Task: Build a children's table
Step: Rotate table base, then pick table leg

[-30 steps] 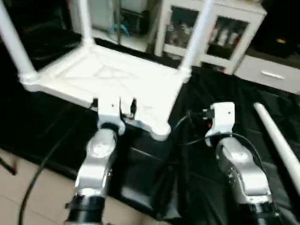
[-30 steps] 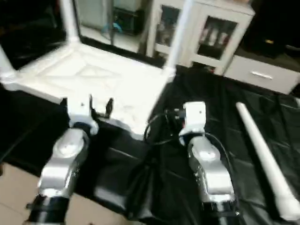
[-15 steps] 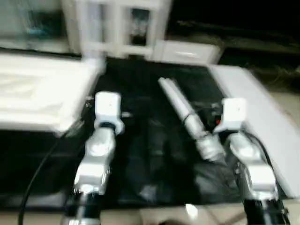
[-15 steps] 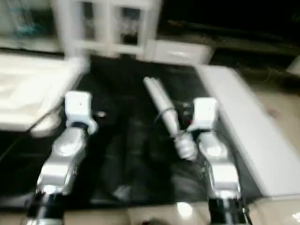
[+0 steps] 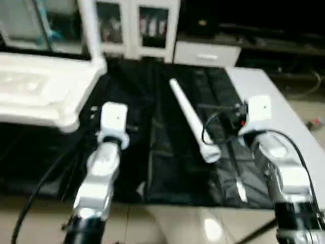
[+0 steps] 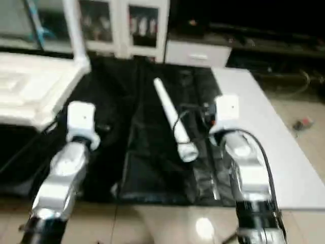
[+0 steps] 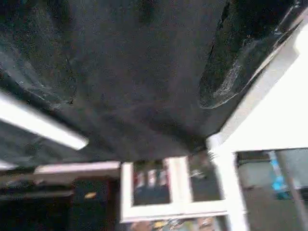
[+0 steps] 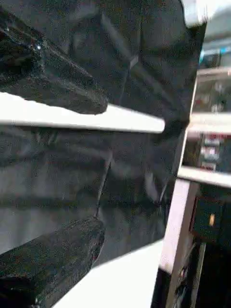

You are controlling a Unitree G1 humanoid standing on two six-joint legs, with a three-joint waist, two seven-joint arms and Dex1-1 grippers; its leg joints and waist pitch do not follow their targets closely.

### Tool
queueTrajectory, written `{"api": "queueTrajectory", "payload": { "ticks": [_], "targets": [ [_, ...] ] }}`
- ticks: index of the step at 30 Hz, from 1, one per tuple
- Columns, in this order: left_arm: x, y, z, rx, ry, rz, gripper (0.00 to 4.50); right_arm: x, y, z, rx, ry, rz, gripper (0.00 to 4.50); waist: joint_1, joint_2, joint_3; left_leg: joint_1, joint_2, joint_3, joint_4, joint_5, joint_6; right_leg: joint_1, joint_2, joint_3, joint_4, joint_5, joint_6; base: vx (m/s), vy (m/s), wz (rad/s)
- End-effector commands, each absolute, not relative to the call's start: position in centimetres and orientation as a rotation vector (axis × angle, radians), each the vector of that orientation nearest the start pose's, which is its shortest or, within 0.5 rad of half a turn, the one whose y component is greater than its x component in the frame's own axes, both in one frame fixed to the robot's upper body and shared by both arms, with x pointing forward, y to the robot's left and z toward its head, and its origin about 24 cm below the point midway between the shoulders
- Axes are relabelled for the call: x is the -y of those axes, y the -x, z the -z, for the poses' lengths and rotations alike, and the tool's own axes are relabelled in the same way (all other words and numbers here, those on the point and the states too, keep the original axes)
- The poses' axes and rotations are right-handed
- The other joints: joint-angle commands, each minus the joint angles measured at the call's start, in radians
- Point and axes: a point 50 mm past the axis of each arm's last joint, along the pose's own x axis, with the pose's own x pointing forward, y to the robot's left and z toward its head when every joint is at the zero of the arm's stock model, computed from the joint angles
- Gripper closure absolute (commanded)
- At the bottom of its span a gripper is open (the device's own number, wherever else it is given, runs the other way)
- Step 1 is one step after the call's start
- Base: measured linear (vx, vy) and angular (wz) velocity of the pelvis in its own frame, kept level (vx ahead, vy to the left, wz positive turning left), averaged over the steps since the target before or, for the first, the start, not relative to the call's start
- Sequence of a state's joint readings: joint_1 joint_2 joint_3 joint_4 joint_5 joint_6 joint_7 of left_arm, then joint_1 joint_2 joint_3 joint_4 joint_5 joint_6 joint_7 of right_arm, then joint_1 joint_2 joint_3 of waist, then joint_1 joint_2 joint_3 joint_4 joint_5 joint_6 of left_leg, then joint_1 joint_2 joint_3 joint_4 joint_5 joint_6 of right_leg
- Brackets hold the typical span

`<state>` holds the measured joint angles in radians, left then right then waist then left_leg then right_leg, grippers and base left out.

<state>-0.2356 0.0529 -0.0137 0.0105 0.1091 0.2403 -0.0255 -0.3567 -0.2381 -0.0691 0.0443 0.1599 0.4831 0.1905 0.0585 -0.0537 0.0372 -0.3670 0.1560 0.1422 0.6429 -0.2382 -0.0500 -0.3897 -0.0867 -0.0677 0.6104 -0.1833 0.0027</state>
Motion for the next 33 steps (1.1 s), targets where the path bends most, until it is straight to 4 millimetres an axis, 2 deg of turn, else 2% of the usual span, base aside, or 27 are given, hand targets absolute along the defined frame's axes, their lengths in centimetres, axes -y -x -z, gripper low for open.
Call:
{"api": "queueTrajectory", "payload": {
  "ticks": [1,2,3,4,6,7,9,11,12,14,15,16,18,19,21,22,24,27,33],
  "targets": [
    [-13.2,-29.5,-8.8,0.019,-0.118,0.148,0.01,17.7,-31.5,-9.2,-0.193,0.039,-0.221,0.58,0.000,0.000,-0.034,0.032,0.061,-0.016,-0.115,-0.393,-0.035,0.010,-0.059,0.041,-0.104,-0.465,-0.094,0.000,0.000,0.00],
    [-13.2,-29.5,-8.8,0.019,-0.118,0.148,0.01,17.7,-31.5,-9.2,-0.193,0.039,-0.221,0.58,0.003,0.000,-0.035,0.030,0.061,-0.016,-0.115,-0.382,-0.036,0.010,-0.062,0.042,-0.104,-0.475,-0.086,0.000,0.000,0.00],
    [-13.0,-29.2,-8.9,0.013,-0.123,0.227,0.00,17.5,-31.5,-9.2,-0.207,0.002,-0.249,0.49,0.007,0.004,-0.037,0.026,0.061,-0.017,-0.117,-0.357,-0.037,0.012,-0.066,0.042,-0.102,-0.466,-0.075,0.000,0.000,0.00],
    [-12.6,-28.8,-9.2,0.016,-0.172,0.389,0.00,17.3,-32.1,-9.0,-0.284,-0.059,-0.320,0.42,0.005,0.004,-0.035,0.015,0.064,-0.020,-0.123,-0.339,-0.035,0.017,-0.067,0.043,-0.098,-0.442,-0.073,0.000,0.000,0.00],
    [-12.6,-28.6,-9.3,0.011,-0.228,0.469,0.00,17.4,-32.8,-8.8,-0.354,-0.035,-0.345,0.29,-0.002,0.004,-0.039,0.001,0.063,-0.027,-0.125,-0.312,-0.038,0.025,-0.063,0.041,-0.081,-0.396,-0.085,0.000,0.000,0.00],
    [-12.5,-28.5,-9.3,0.003,-0.261,0.512,0.00,17.5,-33.2,-8.7,-0.386,-0.023,-0.352,0.16,0.001,0.007,-0.041,-0.003,0.063,-0.021,-0.121,-0.261,-0.042,0.028,-0.067,0.045,-0.078,-0.335,-0.097,0.000,0.000,0.00],
    [-12.2,-28.0,-9.2,-0.005,-0.293,0.606,0.00,17.4,-33.9,-8.6,-0.434,-0.021,-0.373,0.06,0.003,0.005,-0.043,0.004,0.061,-0.013,-0.117,-0.232,-0.035,0.022,-0.065,0.046,-0.074,-0.296,-0.133,0.000,0.000,0.00],
    [-11.9,-27.2,-9.0,-0.026,-0.348,0.726,0.00,17.4,-34.9,-8.6,-0.486,0.005,-0.382,0.06,0.004,0.003,-0.047,-0.004,0.061,-0.010,-0.116,-0.204,-0.030,0.028,-0.067,0.047,-0.066,-0.263,-0.154,0.000,0.000,0.00],
    [-11.9,-27.0,-8.8,-0.037,-0.368,0.763,0.00,17.4,-35.3,-8.6,-0.505,0.021,-0.386,0.06,0.005,0.006,-0.050,-0.004,0.061,-0.007,-0.114,-0.165,-0.026,0.029,-0.065,0.047,-0.061,-0.209,-0.176,0.000,0.000,0.00],
    [-11.8,-26.4,-8.6,-0.065,-0.383,0.833,0.00,17.3,-36.0,-8.5,-0.549,0.075,-0.384,0.06,0.007,-0.003,-0.054,-0.002,0.061,0.002,-0.108,-0.086,-0.010,0.032,-0.062,0.046,-0.049,-0.109,-0.211,0.000,0.000,0.00],
    [-11.7,-26.2,-8.6,-0.071,-0.383,0.856,0.00,17.2,-36.1,-8.5,-0.572,0.090,-0.385,0.06,0.010,0.001,-0.055,-0.001,0.060,0.005,-0.106,-0.039,0.005,0.035,-0.061,0.046,-0.041,-0.051,-0.233,0.000,0.000,0.00],
    [-11.7,-26.0,-8.7,-0.080,-0.381,0.880,0.00,17.1,-36.3,-8.5,-0.596,0.096,-0.403,0.06,0.009,-0.005,-0.055,-0.001,0.059,0.012,-0.104,-0.014,0.018,0.036,-0.058,0.046,-0.040,-0.010,-0.246,0.000,0.000,0.00],
    [-11.7,-25.9,-8.7,-0.086,-0.378,0.897,0.00,16.9,-36.4,-8.4,-0.620,0.094,-0.422,0.06,0.012,-0.002,-0.056,-0.001,0.060,0.013,-0.103,0.003,0.029,0.039,-0.060,0.047,-0.035,0.016,-0.259,0.000,0.000,0.00],
    [-11.6,-25.6,-8.7,-0.099,-0.372,0.924,0.00,16.5,-36.4,-8.0,-0.676,0.077,-0.448,0.06,0.014,-0.006,-0.054,0.001,0.063,0.016,-0.104,0.000,0.041,0.039,-0.060,0.046,-0.034,0.009,-0.269,0.000,0.000,0.00],
    [-11.6,-25.4,-8.8,-0.110,-0.383,0.943,0.00,16.2,-36.4,-7.6,-0.725,0.066,-0.465,0.06,0.013,-0.002,-0.051,0.004,0.067,0.017,-0.106,-0.029,0.035,0.036,-0.060,0.046,-0.039,-0.035,-0.275,0.000,0.000,0.00],
    [-11.6,-25.3,-8.8,-0.118,-0.380,0.957,0.00,16.1,-36.3,-7.4,-0.748,0.051,-0.466,0.06,0.012,-0.012,-0.049,0.004,0.068,0.020,-0.107,-0.041,0.032,0.036,-0.060,0.047,-0.043,-0.052,-0.271,0.000,0.000,0.00],
    [-11.5,-25.1,-8.8,-0.126,-0.374,0.970,0.00,16.0,-36.2,-7.1,-0.785,0.034,-0.466,0.06,0.015,-0.007,-0.046,0.009,0.071,0.020,-0.110,-0.077,0.006,0.032,-0.063,0.049,-0.046,-0.118,-0.257,0.000,0.000,0.00],
    [-11.5,-25.0,-8.8,-0.137,-0.365,0.984,0.00,16.0,-36.2,-6.9,-0.816,0.031,-0.464,0.35,0.018,-0.009,-0.044,0.010,0.072,0.020,-0.114,-0.117,-0.026,0.030,-0.062,0.049,-0.049,-0.161,-0.235,0.000,0.000,0.00],
    [-11.5,-24.0,-9.1,-0.209,-0.326,1.092,0.00,16.7,-36.1,-6.7,-0.896,0.044,-0.465,0.80,0.025,-0.007,-0.038,0.009,0.071,0.019,-0.117,-0.172,-0.055,0.025,-0.063,0.051,-0.056,-0.244,-0.208,0.000,0.000,0.00]
  ]
}}
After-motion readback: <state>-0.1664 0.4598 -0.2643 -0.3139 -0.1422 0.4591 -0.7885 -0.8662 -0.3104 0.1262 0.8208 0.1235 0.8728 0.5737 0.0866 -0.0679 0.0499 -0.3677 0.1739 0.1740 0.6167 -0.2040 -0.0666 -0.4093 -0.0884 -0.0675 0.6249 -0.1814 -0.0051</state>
